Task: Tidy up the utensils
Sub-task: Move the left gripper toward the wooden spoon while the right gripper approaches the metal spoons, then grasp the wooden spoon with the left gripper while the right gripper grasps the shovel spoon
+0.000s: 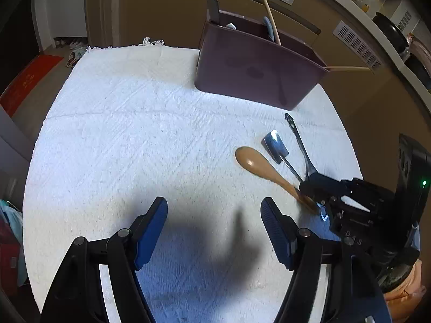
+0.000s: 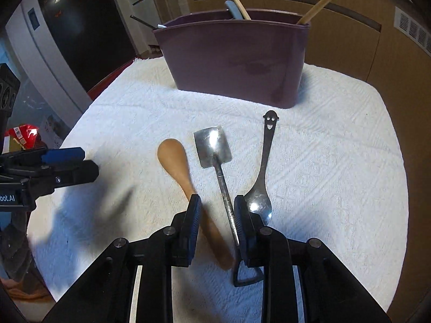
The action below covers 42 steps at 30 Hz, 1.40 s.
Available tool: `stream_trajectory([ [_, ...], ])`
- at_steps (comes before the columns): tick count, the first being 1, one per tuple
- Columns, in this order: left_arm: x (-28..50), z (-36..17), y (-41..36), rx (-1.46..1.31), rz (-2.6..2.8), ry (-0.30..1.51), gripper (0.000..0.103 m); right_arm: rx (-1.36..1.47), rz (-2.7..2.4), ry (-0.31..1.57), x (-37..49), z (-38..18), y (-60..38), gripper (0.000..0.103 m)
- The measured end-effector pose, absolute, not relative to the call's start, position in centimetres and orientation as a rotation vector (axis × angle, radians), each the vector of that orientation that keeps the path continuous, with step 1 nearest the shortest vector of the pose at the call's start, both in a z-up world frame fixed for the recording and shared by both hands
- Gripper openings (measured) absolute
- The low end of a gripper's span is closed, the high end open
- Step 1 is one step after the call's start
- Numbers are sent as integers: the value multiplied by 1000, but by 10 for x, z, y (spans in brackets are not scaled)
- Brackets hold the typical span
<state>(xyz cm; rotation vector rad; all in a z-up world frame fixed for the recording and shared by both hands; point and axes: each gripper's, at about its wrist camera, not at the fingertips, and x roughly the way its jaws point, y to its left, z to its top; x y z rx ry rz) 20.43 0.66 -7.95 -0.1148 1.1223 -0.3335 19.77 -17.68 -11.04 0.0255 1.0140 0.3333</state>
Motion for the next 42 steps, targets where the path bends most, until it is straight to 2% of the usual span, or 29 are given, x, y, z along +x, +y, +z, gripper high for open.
stream_trajectory([
  [6, 200, -76, -2, -106, -363, 1117, 71, -1, 282, 995, 198, -103, -184, 29],
  [8, 202, -79, -8, -103, -370, 1127, 71, 9, 261, 1001, 205, -105, -191, 41],
  [10, 202, -83, -12, -102, -374, 1139, 71, 28, 234, 1004, 208, -109, -197, 48],
  [14, 202, -89, -19, -92, -379, 1160, 71, 30, 224, 1009, 217, -118, -190, 48],
  [18, 202, -90, -23, -77, -378, 1165, 71, -44, 200, 994, 216, -119, -181, 48],
  [19, 203, -89, -23, -75, -376, 1166, 71, -50, 202, 996, 215, -119, -181, 44],
  [20, 204, -89, -25, -73, -373, 1166, 71, -58, 203, 996, 211, -118, -182, 27],
  [36, 249, -102, -102, -18, -401, 1218, 71, 59, 25, 906, 145, -123, -269, 28],
  [42, 264, -107, -125, 56, -393, 1178, 70, 101, 64, 872, 140, -123, -276, 28],
])
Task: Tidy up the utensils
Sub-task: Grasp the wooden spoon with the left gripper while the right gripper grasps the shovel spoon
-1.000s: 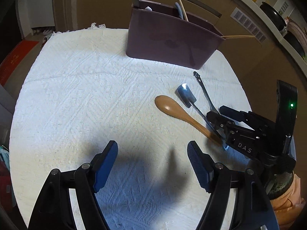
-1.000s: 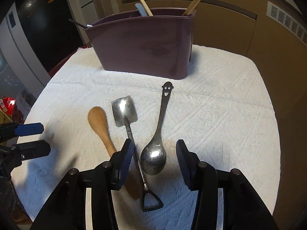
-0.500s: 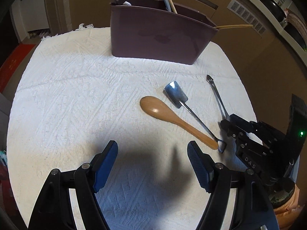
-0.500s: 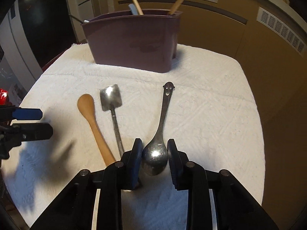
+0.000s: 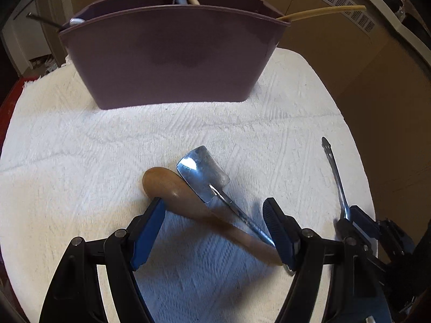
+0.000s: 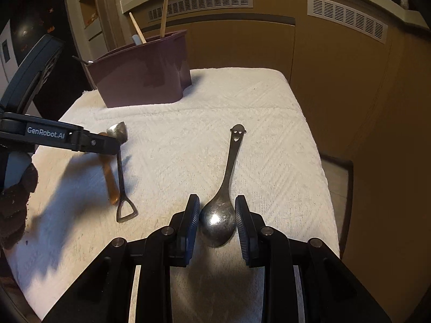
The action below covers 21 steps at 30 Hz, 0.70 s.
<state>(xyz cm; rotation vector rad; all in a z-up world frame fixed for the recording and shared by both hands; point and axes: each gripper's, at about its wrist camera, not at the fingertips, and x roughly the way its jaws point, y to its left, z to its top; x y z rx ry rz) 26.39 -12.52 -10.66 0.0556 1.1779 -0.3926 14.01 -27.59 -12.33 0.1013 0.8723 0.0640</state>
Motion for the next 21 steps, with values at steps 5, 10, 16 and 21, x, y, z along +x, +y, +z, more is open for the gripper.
stream_trajectory([
  [5, 262, -107, -138, 153, -376, 1109, 59, 107, 78, 879, 142, -125, -277, 29],
  [10, 262, -108, -140, 188, -358, 1101, 51, 110, 81, 881, 142, -126, -277, 29],
  [16, 251, -113, -124, 196, -347, 1124, 49, 105, 78, 884, 143, -127, -277, 29],
  [21, 246, -107, -96, 243, -275, 1099, 49, 86, 69, 886, 144, -126, -274, 30],
])
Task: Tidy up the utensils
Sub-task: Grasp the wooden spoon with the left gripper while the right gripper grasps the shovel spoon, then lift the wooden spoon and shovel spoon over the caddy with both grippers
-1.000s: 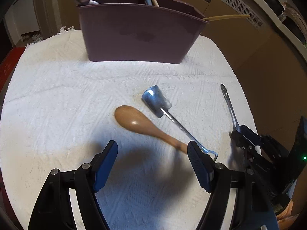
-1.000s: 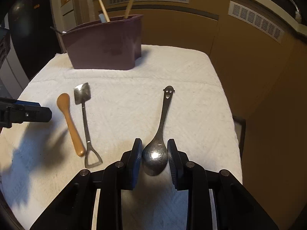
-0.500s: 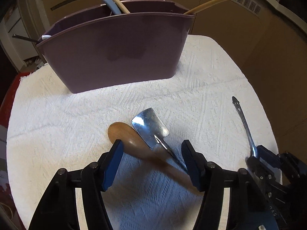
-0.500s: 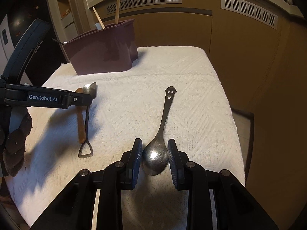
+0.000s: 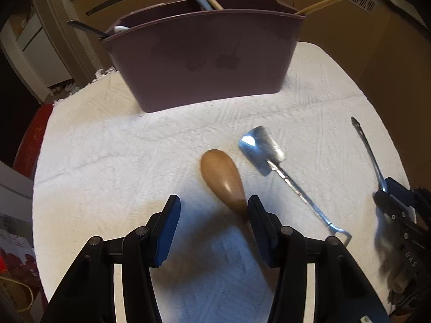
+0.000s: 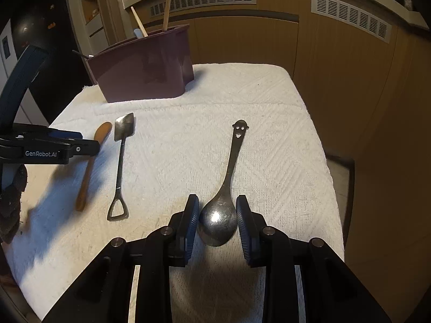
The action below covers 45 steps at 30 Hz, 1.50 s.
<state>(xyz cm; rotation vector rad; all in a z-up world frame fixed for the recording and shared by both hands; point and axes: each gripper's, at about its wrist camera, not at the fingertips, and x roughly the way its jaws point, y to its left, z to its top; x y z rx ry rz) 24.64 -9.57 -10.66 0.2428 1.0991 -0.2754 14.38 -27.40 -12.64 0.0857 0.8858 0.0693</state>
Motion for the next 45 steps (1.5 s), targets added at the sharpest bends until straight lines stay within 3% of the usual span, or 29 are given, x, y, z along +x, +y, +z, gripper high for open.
stream_trajectory([
  [4, 252, -102, -81, 198, -284, 1114, 49, 83, 71, 885, 144, -127, -274, 33],
  [10, 263, -112, -121, 263, -323, 1093, 49, 80, 72, 886, 144, -127, -273, 37],
  [13, 267, -119, -132, 309, -300, 1066, 43, 83, 75, 885, 144, -127, -274, 39],
  [15, 263, -119, -134, 316, -316, 1045, 32, 86, 76, 885, 144, -127, -275, 39],
  [16, 259, -118, -133, 313, -326, 1043, 31, 86, 76, 885, 143, -127, -275, 39],
  [30, 192, -86, -45, 158, -349, 982, 29, 92, 41, 908, 152, -121, -277, 45],
  [37, 181, -78, -12, 59, -346, 956, 28, -27, 197, 920, 198, -97, -217, 47],
  [40, 181, -77, 0, 37, -328, 956, 24, -77, 264, 933, 221, -100, -181, 49],
  [41, 181, -76, 3, 30, -322, 958, 17, -81, 274, 936, 229, -102, -173, 49],
  [45, 177, -77, 15, 20, -309, 950, 17, -52, 279, 968, 258, -113, -150, 49],
])
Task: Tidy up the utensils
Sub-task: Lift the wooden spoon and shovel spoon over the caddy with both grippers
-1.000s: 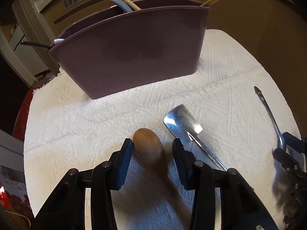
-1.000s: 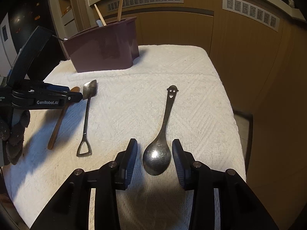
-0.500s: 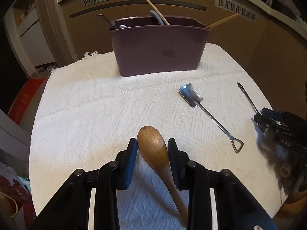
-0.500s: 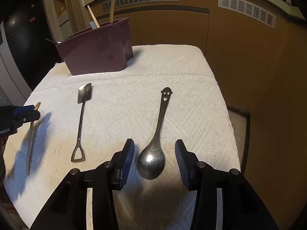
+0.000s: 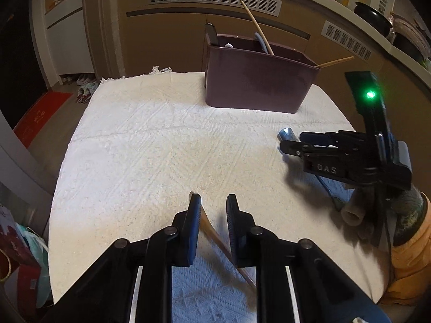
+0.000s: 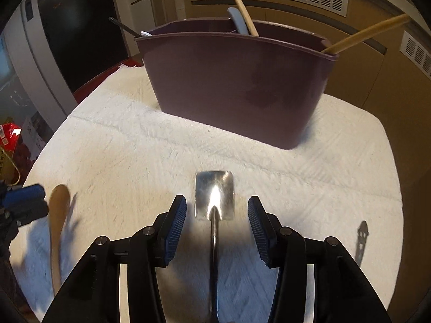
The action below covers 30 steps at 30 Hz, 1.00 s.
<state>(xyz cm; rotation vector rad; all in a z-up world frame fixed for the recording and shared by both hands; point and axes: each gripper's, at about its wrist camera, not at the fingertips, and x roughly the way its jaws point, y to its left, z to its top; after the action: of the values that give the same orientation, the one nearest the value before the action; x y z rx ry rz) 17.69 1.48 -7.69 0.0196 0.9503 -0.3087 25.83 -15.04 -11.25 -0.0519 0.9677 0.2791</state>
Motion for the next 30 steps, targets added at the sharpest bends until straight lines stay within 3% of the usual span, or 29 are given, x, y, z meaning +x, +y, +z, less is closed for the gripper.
stream_trajectory([
  [5, 176, -86, 24, -20, -311, 1001, 18, -92, 252, 976, 268, -116, -135, 50],
  [10, 181, -100, 46, -129, -262, 1103, 28, -166, 229, 964, 261, -117, -122, 46],
  [11, 181, -101, 48, -137, -255, 1117, 31, -168, 240, 965, 259, -117, -119, 34],
  [14, 181, -104, 44, -117, -233, 1136, 45, -210, 250, 958, 253, -117, -114, 33],
  [18, 191, -110, 32, -103, -204, 1174, 53, -177, 296, 934, 231, -106, -118, 33],
  [23, 206, -117, 18, -57, -157, 1185, 53, -137, 292, 861, 192, -79, -144, 33],
  [25, 206, -117, 12, -15, -145, 1165, 48, -130, 280, 840, 178, -72, -155, 33],
  [27, 202, -116, 6, 38, -141, 1137, 32, -116, 273, 830, 170, -66, -168, 33],
  [30, 190, -114, 3, 39, -176, 1115, 29, -87, 265, 827, 161, -62, -180, 33],
])
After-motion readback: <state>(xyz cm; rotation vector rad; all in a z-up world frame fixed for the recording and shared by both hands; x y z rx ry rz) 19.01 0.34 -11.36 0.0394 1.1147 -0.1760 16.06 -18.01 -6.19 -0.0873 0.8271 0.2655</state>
